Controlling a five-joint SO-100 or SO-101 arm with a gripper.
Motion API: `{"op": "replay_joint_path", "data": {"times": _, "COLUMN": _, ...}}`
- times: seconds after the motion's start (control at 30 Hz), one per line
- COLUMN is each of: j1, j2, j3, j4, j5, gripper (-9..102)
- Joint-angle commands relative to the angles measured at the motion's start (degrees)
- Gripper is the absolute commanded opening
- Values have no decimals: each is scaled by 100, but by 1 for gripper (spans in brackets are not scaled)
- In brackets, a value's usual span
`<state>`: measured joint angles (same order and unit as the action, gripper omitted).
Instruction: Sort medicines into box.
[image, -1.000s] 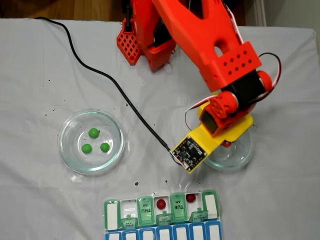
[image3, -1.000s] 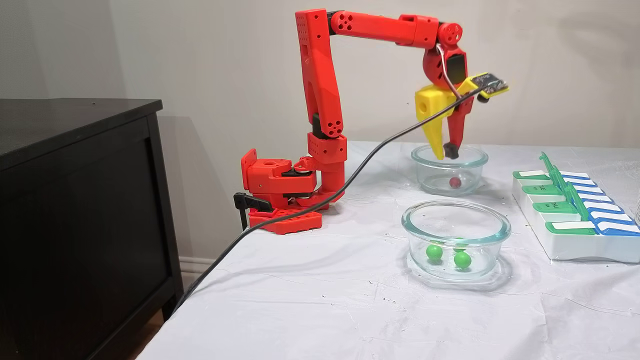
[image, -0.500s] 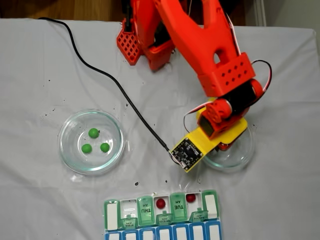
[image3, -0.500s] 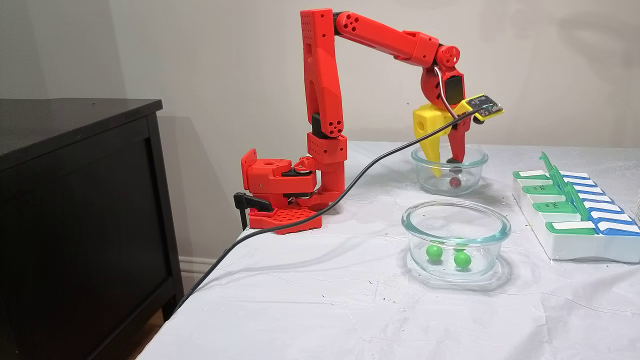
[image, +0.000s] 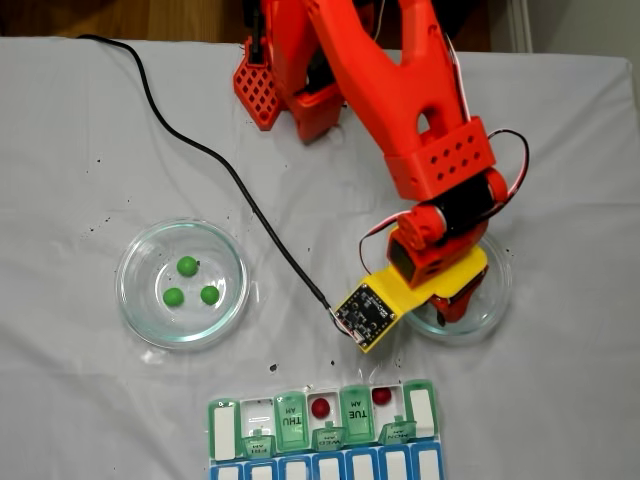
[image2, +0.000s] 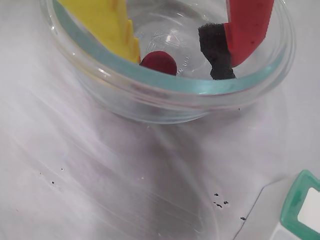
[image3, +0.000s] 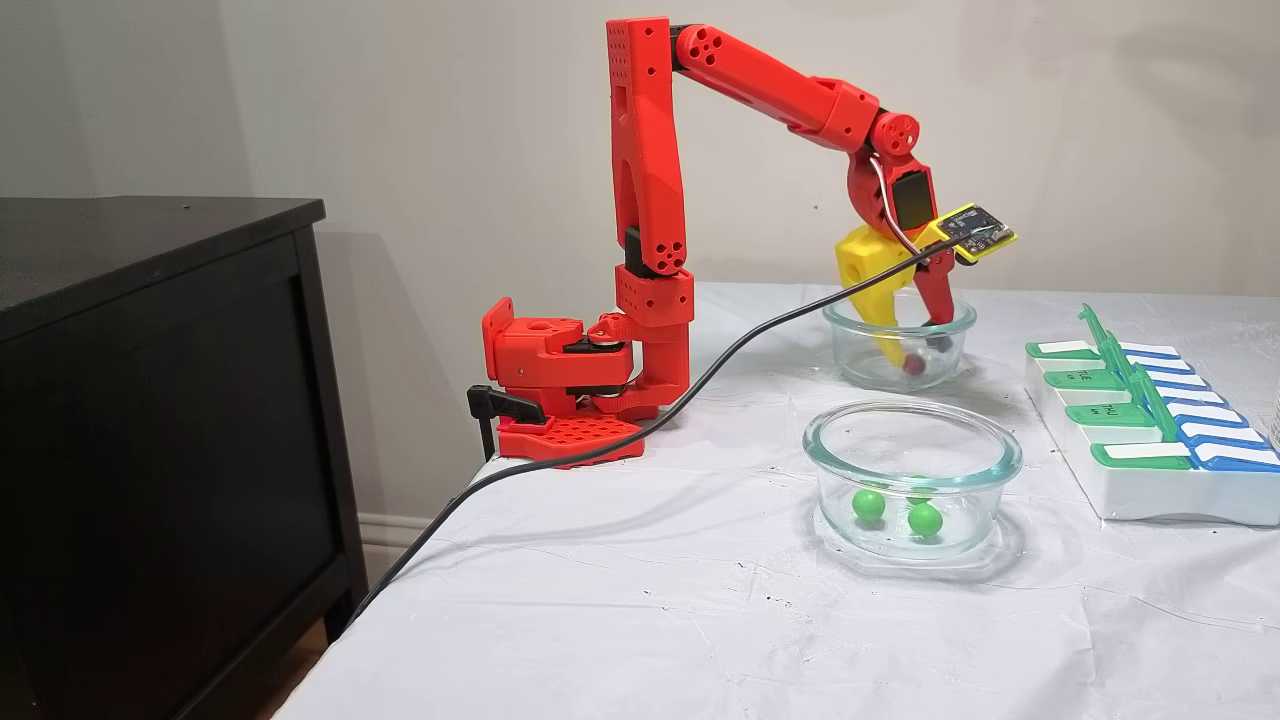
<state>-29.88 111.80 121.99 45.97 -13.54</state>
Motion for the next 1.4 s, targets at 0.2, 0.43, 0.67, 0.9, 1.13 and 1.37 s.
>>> {"op": "replay_joint_path", "data": {"times": 0.2, "j1": 105, "j2": -97, "j3": 79, "j4": -343, "j5": -123, "gripper": 14}}
{"op": "replay_joint_path", "data": {"times": 0.43, "j1": 167, "j2": -299, "j3": 237, "j4": -694, "j5": -132, "gripper": 12}}
{"op": "replay_joint_path", "data": {"times": 0.67, "j1": 237, "j2": -202, "j3": 202, "j4": -747, "j5": -246, "gripper": 16}}
{"op": "replay_joint_path", "data": {"times": 0.9, "j1": 202, "j2": 149, "j3": 246, "j4": -615, "j5": -606, "gripper": 20}}
{"op": "replay_joint_path", "data": {"times": 1.13, "j1": 264, "j2": 316, "j3": 246, "j4": -650, "j5": -1028, "gripper": 26}}
{"op": "replay_joint_path", "data": {"times": 1.37, "j1": 290, "j2": 492, "j3": 229, "j4": -492, "j5": -1187, "gripper": 26}}
